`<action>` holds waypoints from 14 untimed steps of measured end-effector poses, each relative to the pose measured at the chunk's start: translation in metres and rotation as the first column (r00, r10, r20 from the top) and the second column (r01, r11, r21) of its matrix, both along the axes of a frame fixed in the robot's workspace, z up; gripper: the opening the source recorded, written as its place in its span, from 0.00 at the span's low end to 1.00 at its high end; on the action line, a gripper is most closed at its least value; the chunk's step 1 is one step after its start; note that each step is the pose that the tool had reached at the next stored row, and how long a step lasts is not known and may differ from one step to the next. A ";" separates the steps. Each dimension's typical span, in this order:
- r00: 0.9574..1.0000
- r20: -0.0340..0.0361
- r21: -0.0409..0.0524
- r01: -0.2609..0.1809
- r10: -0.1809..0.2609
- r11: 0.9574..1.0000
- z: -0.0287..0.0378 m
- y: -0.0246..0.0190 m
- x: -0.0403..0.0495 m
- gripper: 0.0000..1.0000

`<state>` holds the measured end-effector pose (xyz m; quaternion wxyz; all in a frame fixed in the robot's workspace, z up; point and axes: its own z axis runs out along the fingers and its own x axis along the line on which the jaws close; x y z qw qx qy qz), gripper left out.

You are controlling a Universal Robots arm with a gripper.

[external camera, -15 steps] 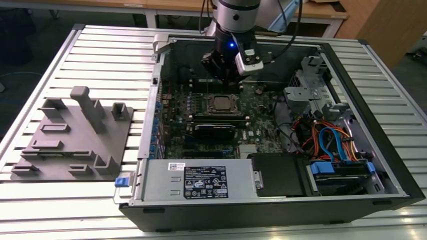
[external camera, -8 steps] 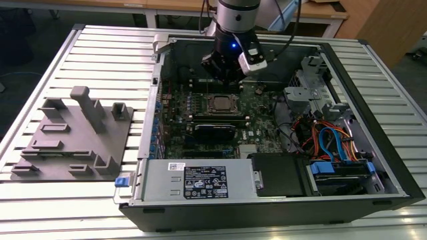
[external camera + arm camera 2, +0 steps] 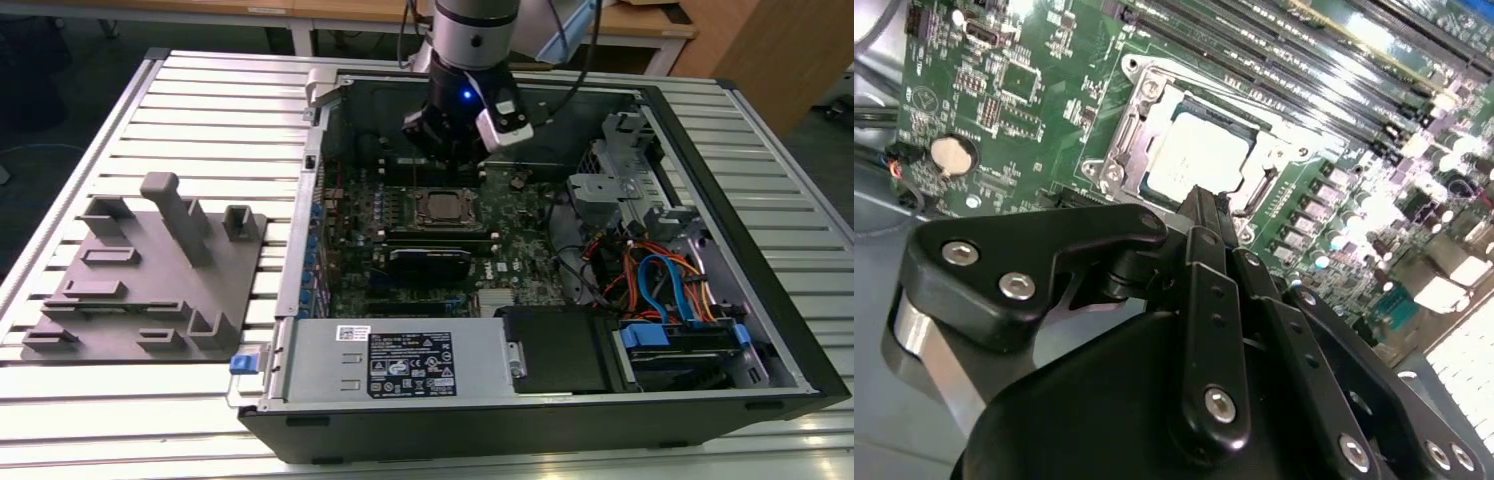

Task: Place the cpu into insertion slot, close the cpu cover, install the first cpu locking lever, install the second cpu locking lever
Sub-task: 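Install the first cpu locking lever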

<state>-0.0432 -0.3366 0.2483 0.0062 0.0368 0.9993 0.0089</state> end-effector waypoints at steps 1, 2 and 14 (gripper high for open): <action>1.000 0.000 0.000 -0.015 0.015 1.000 -0.0004 0.0000 0.0000 0.10; 1.000 0.000 0.000 -0.027 0.027 1.000 -0.0008 -0.0001 -0.0002 0.10; 1.000 0.001 0.005 -0.031 0.031 1.000 -0.0017 0.0001 -0.0332 0.10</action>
